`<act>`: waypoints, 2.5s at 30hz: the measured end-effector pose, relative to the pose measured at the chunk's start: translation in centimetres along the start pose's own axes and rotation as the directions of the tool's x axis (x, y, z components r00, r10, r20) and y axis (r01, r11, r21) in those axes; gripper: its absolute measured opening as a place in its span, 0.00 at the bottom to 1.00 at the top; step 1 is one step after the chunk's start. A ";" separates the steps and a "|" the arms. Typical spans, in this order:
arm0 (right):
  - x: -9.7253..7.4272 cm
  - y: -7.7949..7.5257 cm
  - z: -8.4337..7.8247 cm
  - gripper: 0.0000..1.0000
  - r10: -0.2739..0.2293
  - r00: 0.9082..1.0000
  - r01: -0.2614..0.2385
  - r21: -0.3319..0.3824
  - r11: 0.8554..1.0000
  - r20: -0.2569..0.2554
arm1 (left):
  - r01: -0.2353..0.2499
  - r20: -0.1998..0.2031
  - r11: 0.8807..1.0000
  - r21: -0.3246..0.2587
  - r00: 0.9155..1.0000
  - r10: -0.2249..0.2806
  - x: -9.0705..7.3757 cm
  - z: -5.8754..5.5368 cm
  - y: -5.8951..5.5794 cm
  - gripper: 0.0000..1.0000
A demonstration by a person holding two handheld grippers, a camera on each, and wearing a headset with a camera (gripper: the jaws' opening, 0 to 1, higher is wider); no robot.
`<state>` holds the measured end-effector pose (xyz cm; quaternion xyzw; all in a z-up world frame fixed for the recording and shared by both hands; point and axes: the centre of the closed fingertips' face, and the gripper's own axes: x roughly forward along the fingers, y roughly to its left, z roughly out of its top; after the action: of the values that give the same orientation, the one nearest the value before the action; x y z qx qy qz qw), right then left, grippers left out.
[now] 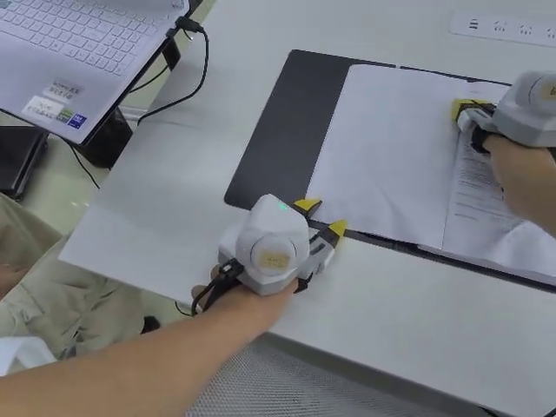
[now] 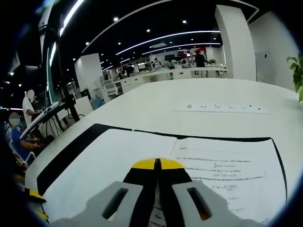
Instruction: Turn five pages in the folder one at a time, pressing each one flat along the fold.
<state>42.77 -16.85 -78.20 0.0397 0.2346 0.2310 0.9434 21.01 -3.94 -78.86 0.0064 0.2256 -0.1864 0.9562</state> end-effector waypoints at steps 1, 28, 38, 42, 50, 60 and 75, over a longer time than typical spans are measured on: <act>-0.1 0.0 -0.1 0.00 0.001 1.000 -0.001 -0.002 1.000 0.000 | 0.000 0.000 1.000 0.000 1.000 0.000 0.0 0.0 0.0 0.23; -6.2 3.2 -2.2 0.00 0.047 0.999 -0.047 0.040 0.998 0.008 | 0.000 0.002 1.000 -0.001 1.000 0.000 0.2 -0.1 0.1 0.23; -8.6 4.6 -2.9 0.00 0.066 0.998 -0.065 0.015 0.998 -0.006 | 0.000 -0.001 1.000 -0.001 1.000 0.000 0.2 -0.2 0.1 0.23; -9.5 5.3 -3.6 0.00 0.081 0.997 -0.081 -0.008 0.997 -0.011 | 0.000 -0.001 1.000 -0.002 1.000 0.000 0.2 -0.2 0.1 0.23; -10.9 6.5 -4.5 0.00 0.098 0.995 -0.098 -0.028 0.995 -0.024 | 0.000 0.000 1.000 -0.002 1.000 0.000 0.0 -0.1 0.0 0.23; -12.6 7.9 -6.5 0.00 0.154 0.985 -0.161 -0.077 0.984 -0.083 | 0.000 0.001 1.000 -0.001 1.000 0.000 -0.2 0.0 -0.1 0.23; -15.3 8.9 -8.9 0.00 0.168 0.981 -0.175 -0.063 0.983 -0.098 | 0.000 -0.003 1.000 0.002 1.000 0.000 -0.2 0.1 -0.1 0.23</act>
<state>22.94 -16.20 -78.00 0.0152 0.2653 0.3213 0.9089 20.86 -3.99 -78.71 0.0077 0.2266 -0.1867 0.9559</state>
